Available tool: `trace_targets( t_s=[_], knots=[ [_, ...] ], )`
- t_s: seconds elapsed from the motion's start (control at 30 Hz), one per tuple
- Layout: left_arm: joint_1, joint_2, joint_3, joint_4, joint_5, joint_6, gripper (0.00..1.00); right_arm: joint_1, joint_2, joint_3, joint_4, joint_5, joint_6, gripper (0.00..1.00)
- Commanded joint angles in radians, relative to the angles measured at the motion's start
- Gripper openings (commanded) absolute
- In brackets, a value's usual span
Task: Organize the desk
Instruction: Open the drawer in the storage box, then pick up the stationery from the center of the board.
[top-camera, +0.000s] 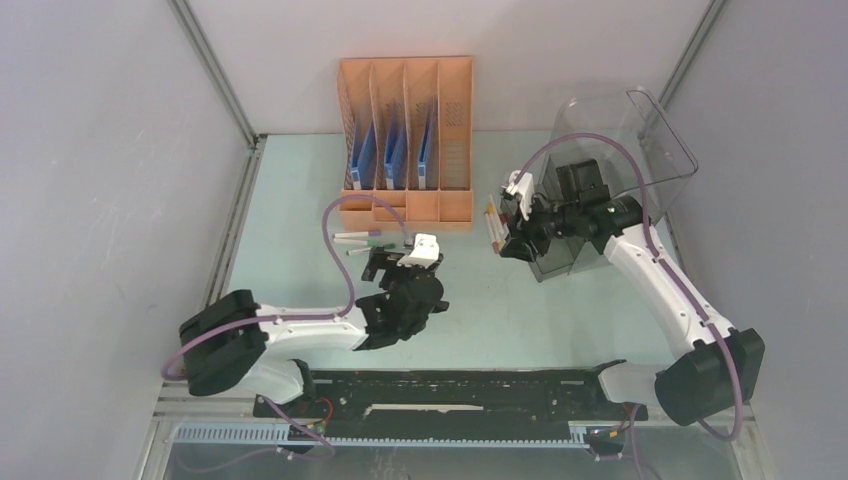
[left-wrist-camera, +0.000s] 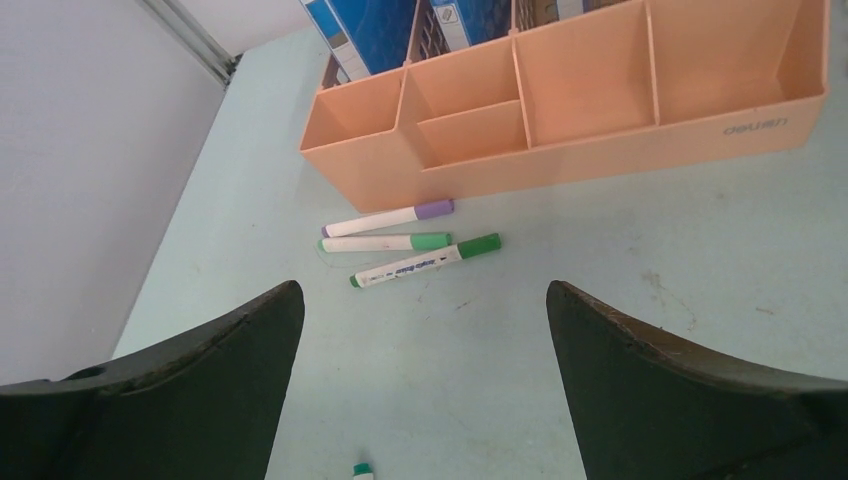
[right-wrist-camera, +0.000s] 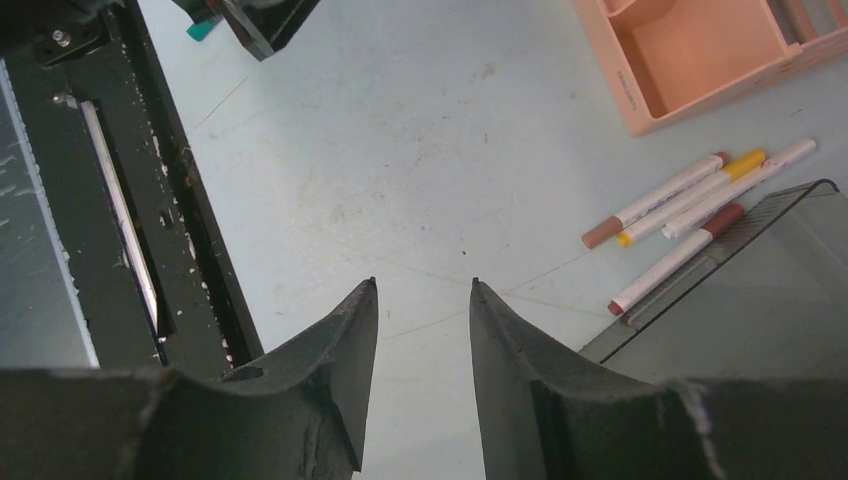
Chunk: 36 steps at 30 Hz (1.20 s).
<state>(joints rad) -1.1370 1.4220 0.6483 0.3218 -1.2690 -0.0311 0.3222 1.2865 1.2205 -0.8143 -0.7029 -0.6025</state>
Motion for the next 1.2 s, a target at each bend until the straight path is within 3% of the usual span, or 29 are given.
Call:
trace_targets(
  t_s=[0.0, 0.23, 0.43, 0.6, 0.83, 1.17],
  knots=[
    [-0.006, -0.122, -0.024, -0.101, 0.039, -0.148, 1.00, -0.007, -0.034, 0.035, -0.017, -0.035, -0.029, 0.47],
    [0.037, -0.371, -0.149, -0.299, 0.285, -0.464, 1.00, -0.007, -0.040, 0.034, -0.023, -0.024, -0.039, 0.47],
    [0.218, -0.605, -0.296, -0.389, 0.550, -0.662, 1.00, 0.002, -0.033, 0.035, -0.031, -0.016, -0.052, 0.47],
    [0.322, -0.718, -0.361, -0.498, 0.628, -0.813, 1.00, 0.008, -0.022, 0.035, -0.030, -0.002, -0.054, 0.47],
    [0.348, -0.670, -0.318, -0.670, 0.624, -0.982, 1.00, 0.011, -0.008, 0.034, -0.031, 0.009, -0.054, 0.47],
    [0.361, -0.461, -0.212, -0.818, 0.647, -1.073, 0.99, 0.013, 0.006, 0.034, -0.030, 0.022, -0.054, 0.47]
  ],
)
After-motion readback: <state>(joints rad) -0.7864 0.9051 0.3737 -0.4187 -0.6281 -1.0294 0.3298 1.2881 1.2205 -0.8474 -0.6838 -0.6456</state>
